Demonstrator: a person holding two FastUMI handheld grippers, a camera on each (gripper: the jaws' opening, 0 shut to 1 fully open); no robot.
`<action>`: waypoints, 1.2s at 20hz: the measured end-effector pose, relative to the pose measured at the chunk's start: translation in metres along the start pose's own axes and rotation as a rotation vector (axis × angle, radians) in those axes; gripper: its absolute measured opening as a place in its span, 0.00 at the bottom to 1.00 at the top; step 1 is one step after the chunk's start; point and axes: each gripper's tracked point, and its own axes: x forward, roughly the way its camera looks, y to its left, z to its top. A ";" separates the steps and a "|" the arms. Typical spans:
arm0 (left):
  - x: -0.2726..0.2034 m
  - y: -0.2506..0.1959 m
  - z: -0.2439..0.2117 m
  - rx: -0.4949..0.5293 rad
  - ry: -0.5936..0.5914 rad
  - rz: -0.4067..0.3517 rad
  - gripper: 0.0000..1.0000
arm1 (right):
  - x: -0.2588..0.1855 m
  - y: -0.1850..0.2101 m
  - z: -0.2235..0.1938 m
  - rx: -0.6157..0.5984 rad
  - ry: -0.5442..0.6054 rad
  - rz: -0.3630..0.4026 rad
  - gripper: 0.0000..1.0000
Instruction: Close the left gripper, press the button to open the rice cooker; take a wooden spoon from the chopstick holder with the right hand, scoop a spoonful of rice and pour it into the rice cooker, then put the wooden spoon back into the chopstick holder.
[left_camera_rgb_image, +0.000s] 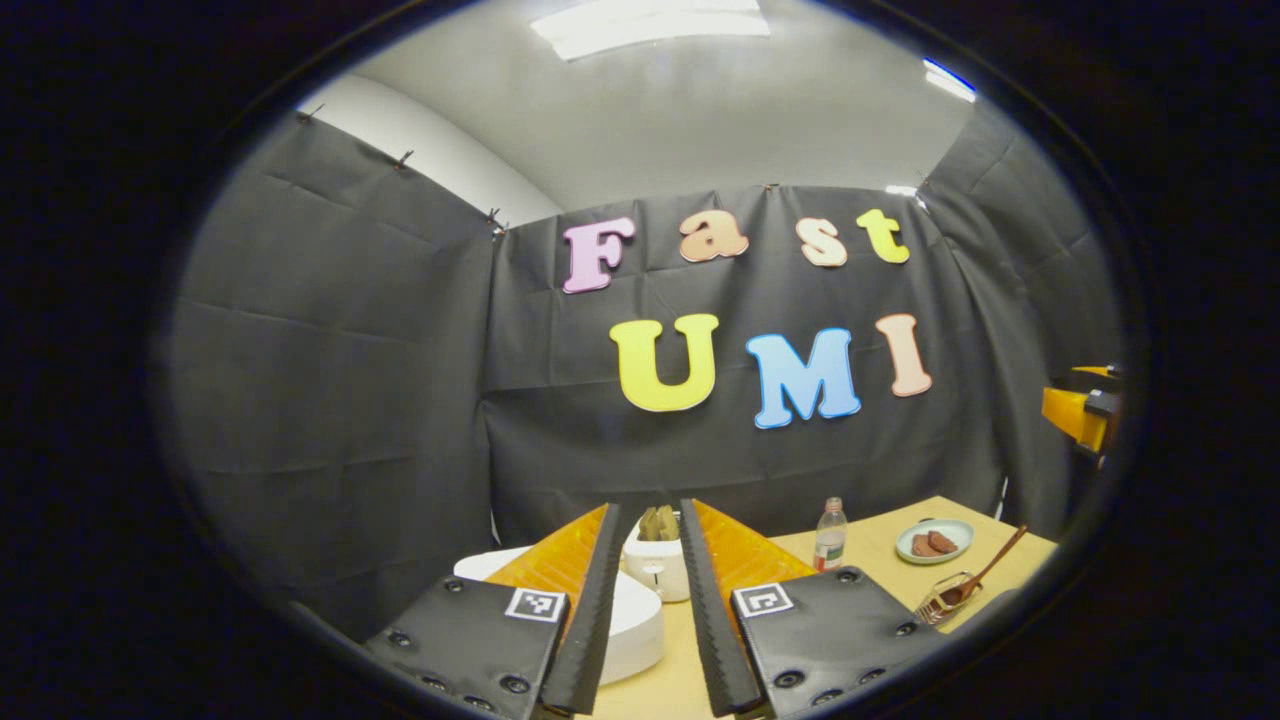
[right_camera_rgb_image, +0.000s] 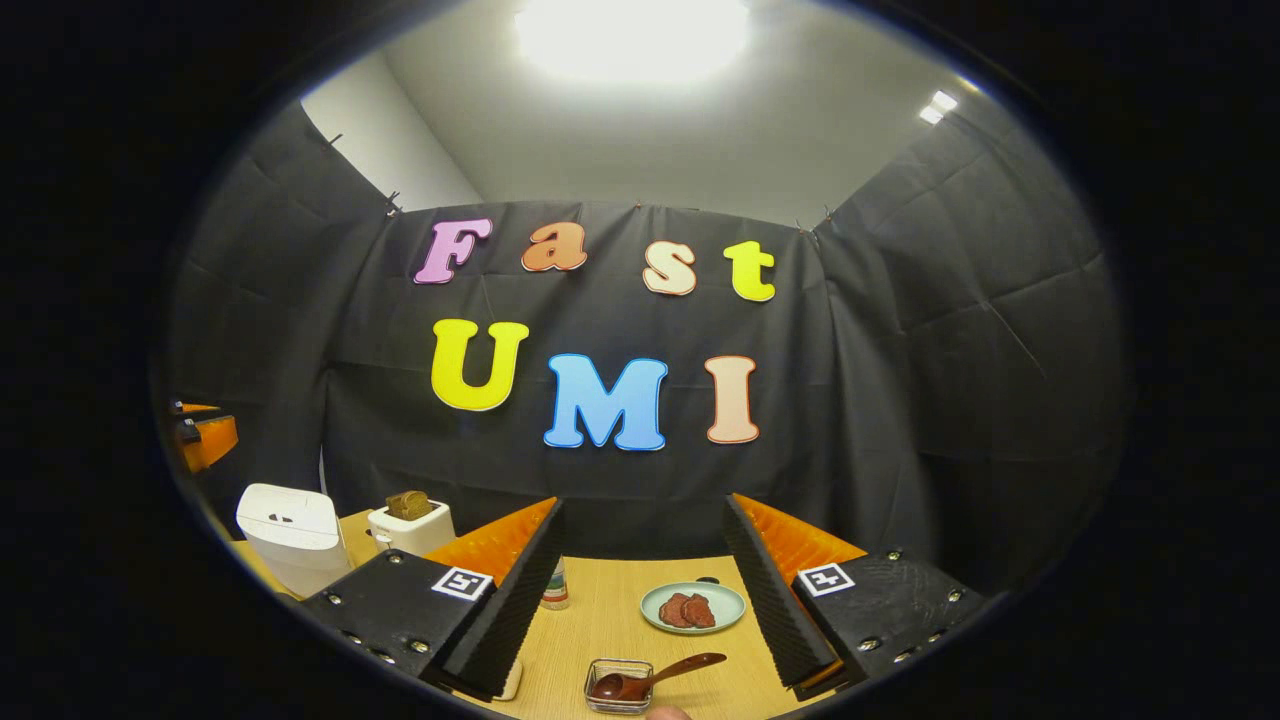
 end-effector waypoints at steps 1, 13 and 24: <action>0.001 0.010 0.000 -0.005 -0.005 0.021 0.41 | 0.001 0.001 0.000 0.000 -0.001 0.003 0.95; 0.037 0.064 -0.018 -0.033 0.033 0.027 0.09 | -0.011 0.009 -0.004 -0.005 0.008 -0.048 0.95; 0.095 0.102 -0.088 -0.079 0.163 -0.035 0.09 | -0.030 0.014 -0.013 -0.030 0.039 -0.163 0.95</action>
